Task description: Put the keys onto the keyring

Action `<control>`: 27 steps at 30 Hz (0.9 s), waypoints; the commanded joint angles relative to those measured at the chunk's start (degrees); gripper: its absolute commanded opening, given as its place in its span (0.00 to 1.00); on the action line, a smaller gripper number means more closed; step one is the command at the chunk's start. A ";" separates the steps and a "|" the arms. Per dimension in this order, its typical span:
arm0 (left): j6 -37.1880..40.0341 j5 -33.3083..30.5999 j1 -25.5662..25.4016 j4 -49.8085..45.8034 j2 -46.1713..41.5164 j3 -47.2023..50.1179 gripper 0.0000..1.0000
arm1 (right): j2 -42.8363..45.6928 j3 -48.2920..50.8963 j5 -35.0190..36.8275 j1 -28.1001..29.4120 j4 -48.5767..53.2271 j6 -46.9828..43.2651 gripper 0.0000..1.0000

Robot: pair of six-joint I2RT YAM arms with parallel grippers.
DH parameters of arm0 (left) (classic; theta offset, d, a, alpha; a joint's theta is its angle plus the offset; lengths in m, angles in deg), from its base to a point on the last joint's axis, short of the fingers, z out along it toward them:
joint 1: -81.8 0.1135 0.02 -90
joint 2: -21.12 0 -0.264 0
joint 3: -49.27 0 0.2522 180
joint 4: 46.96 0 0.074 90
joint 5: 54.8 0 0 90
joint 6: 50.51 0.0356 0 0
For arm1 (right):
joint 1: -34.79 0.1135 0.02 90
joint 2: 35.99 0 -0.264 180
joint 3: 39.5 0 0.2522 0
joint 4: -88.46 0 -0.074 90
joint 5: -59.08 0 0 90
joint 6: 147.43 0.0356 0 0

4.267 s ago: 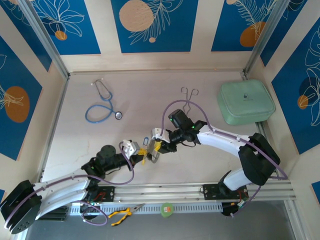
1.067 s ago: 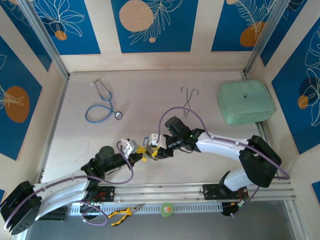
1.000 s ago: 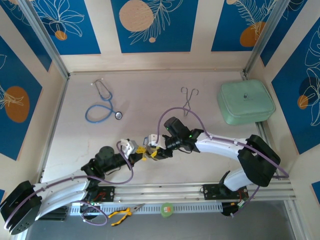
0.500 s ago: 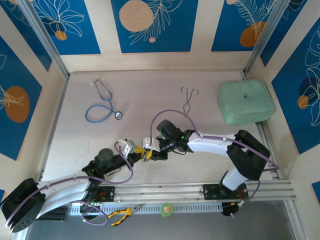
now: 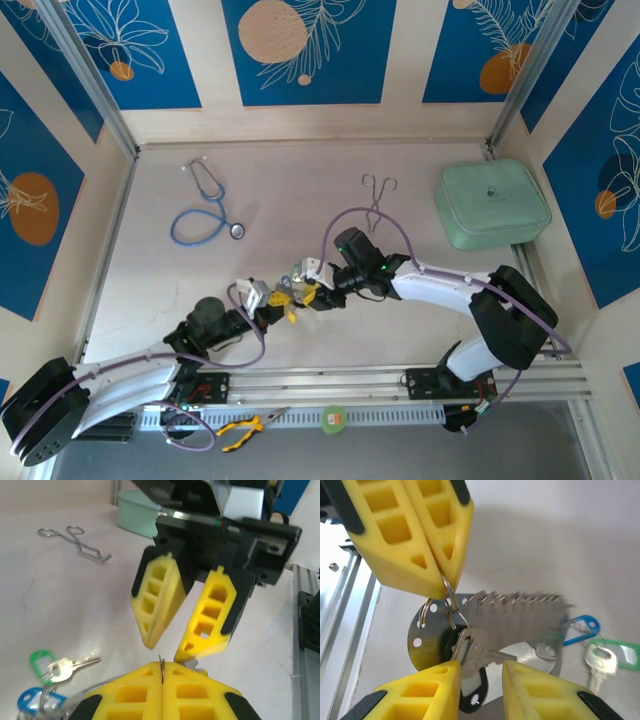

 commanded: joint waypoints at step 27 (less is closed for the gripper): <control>2.60 5.62 -0.22 0.74 -1.14 -0.59 0.00 | -5.14 -4.61 -13.33 0.67 2.78 -0.47 0.00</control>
